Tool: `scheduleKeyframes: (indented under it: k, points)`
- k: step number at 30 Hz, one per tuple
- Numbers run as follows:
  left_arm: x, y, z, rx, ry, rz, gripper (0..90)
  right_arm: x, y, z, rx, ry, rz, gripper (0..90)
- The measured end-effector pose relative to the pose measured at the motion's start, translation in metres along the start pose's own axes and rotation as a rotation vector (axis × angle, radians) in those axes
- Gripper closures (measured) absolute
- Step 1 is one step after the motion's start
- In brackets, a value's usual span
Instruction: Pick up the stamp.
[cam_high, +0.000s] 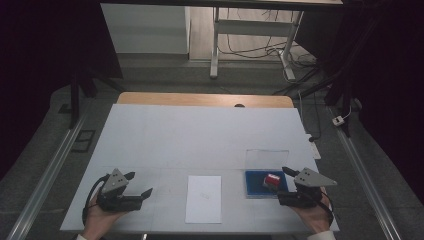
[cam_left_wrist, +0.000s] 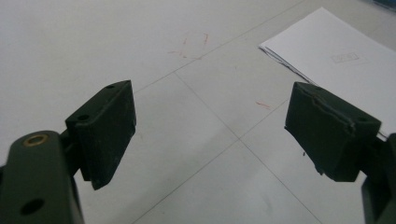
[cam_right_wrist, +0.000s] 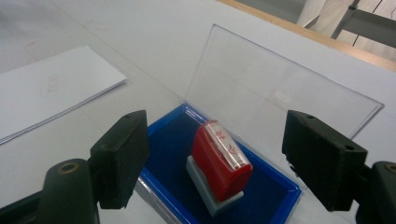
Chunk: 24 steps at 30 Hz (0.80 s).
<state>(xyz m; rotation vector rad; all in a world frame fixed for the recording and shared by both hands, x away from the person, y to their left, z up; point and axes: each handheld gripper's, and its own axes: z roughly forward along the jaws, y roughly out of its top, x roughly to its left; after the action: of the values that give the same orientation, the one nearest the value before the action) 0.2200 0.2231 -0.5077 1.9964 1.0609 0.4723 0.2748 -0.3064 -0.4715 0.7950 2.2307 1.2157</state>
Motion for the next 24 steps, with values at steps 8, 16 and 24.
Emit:
scheduleKeyframes:
  k: [8, 16, 24]
  points:
    - [0.000, 0.002, -0.001, -0.003, -0.003, -0.001, 16.4, -0.012, 0.021, -0.005, 0.087, 0.054, -0.029, 23.8]
    - [0.001, 0.004, 0.004, 0.012, -0.014, 0.005, 16.4, -0.022, 0.039, 0.000, 0.197, 0.082, -0.070, 24.1]
    - [0.001, 0.003, 0.005, 0.019, -0.017, 0.005, 16.5, -0.023, 0.043, 0.008, 0.283, 0.111, -0.110, 26.7]
